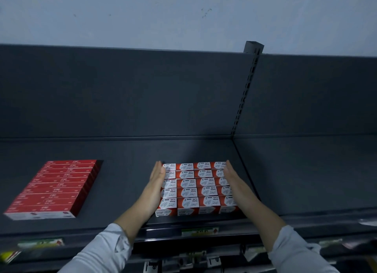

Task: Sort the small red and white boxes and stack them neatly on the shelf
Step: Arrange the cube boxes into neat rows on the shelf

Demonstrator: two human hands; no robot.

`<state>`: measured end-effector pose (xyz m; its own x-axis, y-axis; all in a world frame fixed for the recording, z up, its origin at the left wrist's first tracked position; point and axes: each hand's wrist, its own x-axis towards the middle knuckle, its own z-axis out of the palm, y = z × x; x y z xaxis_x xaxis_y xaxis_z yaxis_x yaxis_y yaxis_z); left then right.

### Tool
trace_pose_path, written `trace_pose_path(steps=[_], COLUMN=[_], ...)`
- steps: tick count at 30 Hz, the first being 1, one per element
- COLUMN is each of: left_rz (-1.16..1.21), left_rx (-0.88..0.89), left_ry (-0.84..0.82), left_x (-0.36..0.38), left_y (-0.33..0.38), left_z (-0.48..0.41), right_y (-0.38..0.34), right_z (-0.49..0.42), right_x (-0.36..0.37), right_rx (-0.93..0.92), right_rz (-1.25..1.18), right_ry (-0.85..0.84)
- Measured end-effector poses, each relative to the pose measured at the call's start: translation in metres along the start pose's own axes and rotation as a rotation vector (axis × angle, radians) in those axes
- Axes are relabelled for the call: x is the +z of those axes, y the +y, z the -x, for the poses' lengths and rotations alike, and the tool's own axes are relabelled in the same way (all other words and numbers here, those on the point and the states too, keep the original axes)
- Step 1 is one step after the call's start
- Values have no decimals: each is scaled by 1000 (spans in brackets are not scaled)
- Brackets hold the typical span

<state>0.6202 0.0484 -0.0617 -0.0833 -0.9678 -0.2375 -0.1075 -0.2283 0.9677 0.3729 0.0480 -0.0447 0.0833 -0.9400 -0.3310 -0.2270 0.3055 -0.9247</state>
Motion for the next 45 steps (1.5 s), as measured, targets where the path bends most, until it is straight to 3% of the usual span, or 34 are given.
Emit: trace_pose_path(steps=[3, 5, 9, 12, 17, 29, 45], left_rz=[-139, -379, -1138, -1313, -1340, -1301, -1322], left_rx=[52, 159, 423, 460, 450, 437, 486], left_ry=[8, -5, -65, -26, -15, -64, -194], left_x=[1, -3, -1, 3, 4, 2, 12], left_y=[7, 5, -3, -1, -6, 1, 27], left_z=[5, 7, 16, 17, 10, -6, -15], right_y=[-4, -4, -4, -2, 3, 6, -18], right_z=[5, 9, 16, 15, 6, -12, -25], right_x=[-1, -4, -4, 4, 11, 10, 8], right_rx=[-27, -112, -396, -465, -474, -452, -472], right_rz=[33, 187, 905, 1289, 1443, 1409, 1401], right_ry=[-20, -39, -124, -145, -87, -58, -252])
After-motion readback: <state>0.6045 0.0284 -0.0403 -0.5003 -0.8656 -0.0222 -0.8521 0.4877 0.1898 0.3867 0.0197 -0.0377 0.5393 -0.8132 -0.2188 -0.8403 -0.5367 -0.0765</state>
